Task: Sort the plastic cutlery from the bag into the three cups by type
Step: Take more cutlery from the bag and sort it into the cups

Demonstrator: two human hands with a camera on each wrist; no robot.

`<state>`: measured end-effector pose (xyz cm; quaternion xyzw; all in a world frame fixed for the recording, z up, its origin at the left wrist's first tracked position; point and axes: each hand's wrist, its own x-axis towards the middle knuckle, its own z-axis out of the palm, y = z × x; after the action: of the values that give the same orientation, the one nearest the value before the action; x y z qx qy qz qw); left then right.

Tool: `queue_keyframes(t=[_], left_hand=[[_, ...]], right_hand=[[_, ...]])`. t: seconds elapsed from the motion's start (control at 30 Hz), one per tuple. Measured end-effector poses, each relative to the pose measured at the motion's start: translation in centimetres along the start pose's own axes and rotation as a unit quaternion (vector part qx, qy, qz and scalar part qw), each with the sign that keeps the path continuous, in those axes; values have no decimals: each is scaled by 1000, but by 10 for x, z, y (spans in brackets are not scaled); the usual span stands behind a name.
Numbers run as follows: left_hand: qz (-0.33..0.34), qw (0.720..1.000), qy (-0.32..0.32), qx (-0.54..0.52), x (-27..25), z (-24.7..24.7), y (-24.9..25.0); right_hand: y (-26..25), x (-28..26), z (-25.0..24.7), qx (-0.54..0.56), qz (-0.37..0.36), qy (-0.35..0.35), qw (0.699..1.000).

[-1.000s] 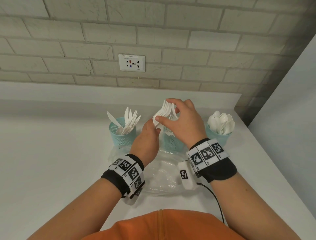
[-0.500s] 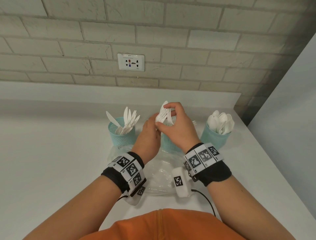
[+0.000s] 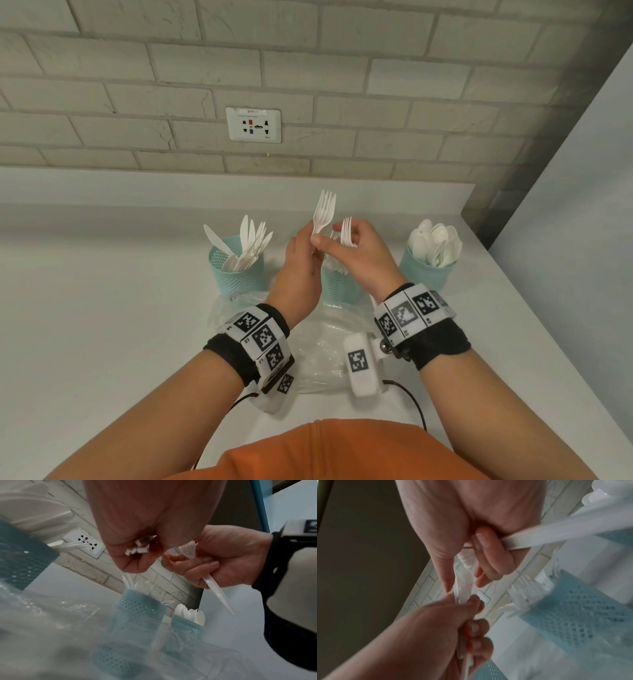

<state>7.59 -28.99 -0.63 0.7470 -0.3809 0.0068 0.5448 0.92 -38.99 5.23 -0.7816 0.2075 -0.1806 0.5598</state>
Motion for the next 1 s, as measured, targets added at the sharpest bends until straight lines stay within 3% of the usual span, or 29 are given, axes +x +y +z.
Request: queue_keyframes(t=[0.27,0.6,0.8,1.0], left_hand=[[22,997,-2,72,-5,1,8],[11,999,11,31,-6,0,11],[-65,997,-42,3,-6,-2,10],[-52,997,-47,-15,-5,-1,3]], right_hand=[[5,0,10,-61,-43,26,997],[2,3,-7,-22,-42,30,998],[-6,7,-29,-35,-55,50,997],[1,4,-24,-12,-43,34,998]])
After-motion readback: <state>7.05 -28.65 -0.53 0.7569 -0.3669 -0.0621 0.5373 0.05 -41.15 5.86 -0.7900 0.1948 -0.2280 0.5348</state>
